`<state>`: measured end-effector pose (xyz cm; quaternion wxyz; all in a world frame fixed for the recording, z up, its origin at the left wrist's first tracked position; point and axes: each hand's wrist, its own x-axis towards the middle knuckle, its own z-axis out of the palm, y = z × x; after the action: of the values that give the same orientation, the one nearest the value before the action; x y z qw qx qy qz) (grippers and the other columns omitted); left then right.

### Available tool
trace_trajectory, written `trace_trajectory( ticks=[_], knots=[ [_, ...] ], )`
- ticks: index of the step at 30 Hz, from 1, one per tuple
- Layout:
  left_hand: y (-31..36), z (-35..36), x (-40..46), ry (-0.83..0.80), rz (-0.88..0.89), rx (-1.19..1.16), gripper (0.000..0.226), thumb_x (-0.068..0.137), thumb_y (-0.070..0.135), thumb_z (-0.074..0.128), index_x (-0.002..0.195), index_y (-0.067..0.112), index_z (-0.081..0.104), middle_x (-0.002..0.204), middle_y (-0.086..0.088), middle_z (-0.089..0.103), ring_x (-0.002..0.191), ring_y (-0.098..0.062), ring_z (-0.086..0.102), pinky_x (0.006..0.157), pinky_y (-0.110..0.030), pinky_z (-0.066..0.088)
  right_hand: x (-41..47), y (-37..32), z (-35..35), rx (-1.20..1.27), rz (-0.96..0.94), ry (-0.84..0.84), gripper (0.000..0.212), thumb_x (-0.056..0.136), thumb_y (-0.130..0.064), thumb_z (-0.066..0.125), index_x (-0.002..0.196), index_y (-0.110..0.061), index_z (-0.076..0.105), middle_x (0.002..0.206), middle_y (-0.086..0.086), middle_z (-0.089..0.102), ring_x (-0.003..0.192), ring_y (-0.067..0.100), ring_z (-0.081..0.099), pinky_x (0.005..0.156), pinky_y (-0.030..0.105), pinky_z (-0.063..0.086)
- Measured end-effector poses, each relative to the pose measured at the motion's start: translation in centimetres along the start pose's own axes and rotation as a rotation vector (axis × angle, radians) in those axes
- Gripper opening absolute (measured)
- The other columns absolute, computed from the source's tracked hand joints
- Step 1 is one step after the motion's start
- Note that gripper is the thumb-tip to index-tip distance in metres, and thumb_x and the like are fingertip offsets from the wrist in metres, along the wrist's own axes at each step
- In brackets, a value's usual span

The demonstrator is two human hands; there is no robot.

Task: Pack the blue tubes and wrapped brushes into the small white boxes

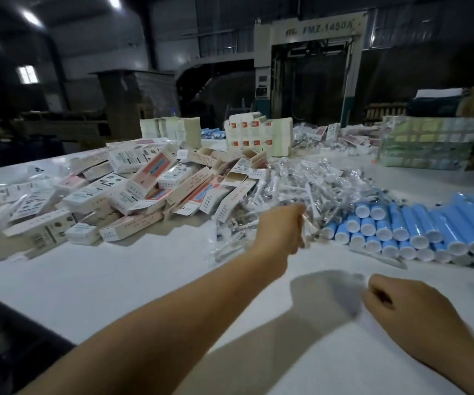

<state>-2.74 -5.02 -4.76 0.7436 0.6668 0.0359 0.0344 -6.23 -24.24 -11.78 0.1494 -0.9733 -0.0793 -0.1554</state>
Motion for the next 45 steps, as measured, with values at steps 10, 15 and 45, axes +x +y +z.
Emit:
trace_trajectory(
  ticks=[10, 15, 45],
  knots=[
    [4.2, -18.1, 10.7, 0.492, 0.395, 1.398, 0.013, 0.092, 0.026, 0.052, 0.099, 0.016, 0.058, 0.096, -0.002, 0.061, 0.080, -0.018, 0.056, 0.057, -0.028, 0.039, 0.8, 0.1, 0.5, 0.042, 0.049, -0.035, 0.035, 0.089, -0.045, 0.048, 0.063, -0.022, 0.042, 0.060, -0.006, 0.055, 0.056, 0.006, 0.051, 0.056, 0.022, 0.041],
    [5.3, -24.3, 14.0, 0.546, 0.219, 1.939, 0.061, 0.085, 0.035, 0.061, 0.138, 0.014, 0.038, 0.131, -0.013, 0.047, 0.118, -0.031, 0.044, 0.088, -0.047, 0.044, 1.4, 0.3, 1.1, 0.035, 0.057, -0.063, 0.035, 0.088, -0.045, 0.051, 0.062, -0.022, 0.043, 0.066, -0.023, 0.055, 0.056, 0.006, 0.053, 0.056, 0.019, 0.041],
    [3.0, -2.6, 2.1, -0.445, -0.350, -0.100, 0.042, 0.069, 0.028, 0.053, 0.101, 0.009, 0.073, 0.083, -0.018, 0.070, 0.054, -0.031, 0.064, 0.035, -0.021, 0.046, 1.9, 1.7, -1.9, 1.408, 0.587, 0.236, 0.031, 0.099, -0.033, 0.047, 0.081, -0.015, 0.064, 0.058, 0.001, 0.055, 0.035, 0.010, 0.039, 0.037, 0.015, 0.028]
  ],
)
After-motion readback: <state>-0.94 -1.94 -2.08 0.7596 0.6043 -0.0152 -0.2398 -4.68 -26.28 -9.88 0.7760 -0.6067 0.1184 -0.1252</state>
